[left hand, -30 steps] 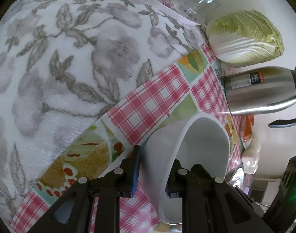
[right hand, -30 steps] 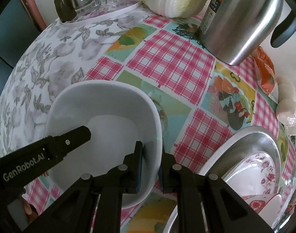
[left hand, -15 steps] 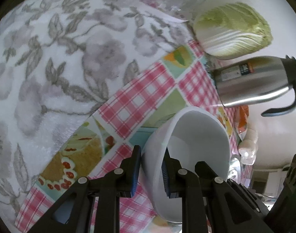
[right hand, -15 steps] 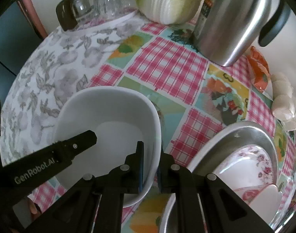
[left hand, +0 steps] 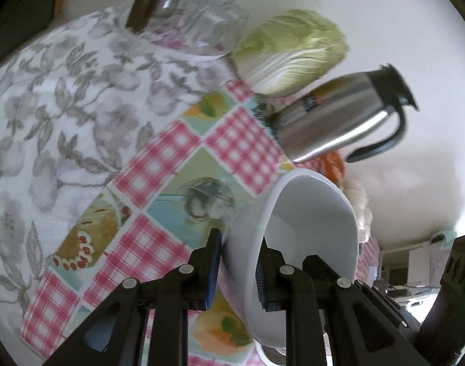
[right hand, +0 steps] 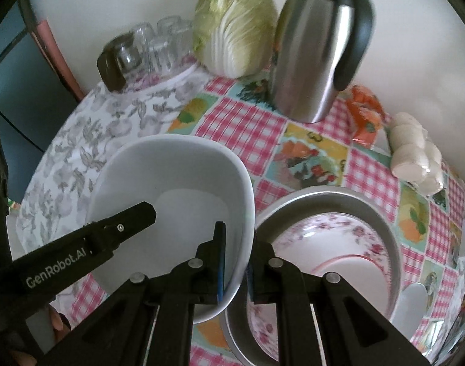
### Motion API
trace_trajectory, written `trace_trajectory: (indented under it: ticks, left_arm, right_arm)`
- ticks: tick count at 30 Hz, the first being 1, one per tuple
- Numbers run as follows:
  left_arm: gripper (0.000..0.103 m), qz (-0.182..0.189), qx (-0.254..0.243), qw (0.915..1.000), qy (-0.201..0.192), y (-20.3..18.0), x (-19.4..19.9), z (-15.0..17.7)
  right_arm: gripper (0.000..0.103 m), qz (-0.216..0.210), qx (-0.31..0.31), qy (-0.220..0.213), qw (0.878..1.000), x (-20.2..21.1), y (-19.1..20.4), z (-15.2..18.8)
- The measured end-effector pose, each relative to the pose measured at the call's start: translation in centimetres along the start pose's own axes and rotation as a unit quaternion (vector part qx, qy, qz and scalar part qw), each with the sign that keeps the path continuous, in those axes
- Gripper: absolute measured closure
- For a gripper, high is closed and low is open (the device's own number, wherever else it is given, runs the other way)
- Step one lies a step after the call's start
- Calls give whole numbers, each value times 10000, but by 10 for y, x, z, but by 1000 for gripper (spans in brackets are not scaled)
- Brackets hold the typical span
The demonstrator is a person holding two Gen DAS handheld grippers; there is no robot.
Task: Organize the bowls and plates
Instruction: 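Lift the square white bowl with both tools toward the basin, then lower the square white bowl into the red-rimmed bowl with both tools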
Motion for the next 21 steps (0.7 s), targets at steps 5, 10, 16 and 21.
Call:
trace_trajectory:
  ticks: [5,10,16,21]
  left_arm:
    - [81,144,-289,9994,-138,-27,16,13]
    - [81,137,-606,9977,-279,-50,29,24]
    - [81,85,-1074,9933,-420,-78,42,42]
    - [81,-104,-1440,9888,-391,-96,36,59]
  right_arm:
    - [91,30,-134,-176,9998,32,-14,6]
    - [91,-75,-332,-367,9987,58,-30,14]
    - [91,-192,-676,-572,9959,82,-51,31]
    - [91,-342,-998,-804,9912,93,-69,48]
Point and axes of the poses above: each gripper's, at about its wrist camera, not at the fingertips, and x roughly against the way its jaws point, y to its left, z to its underside, the point moved 6 cm from there along -x, roughly the way its jaws point, and after that the axes turned 8 degrees about -z, right-handed, at the moved point
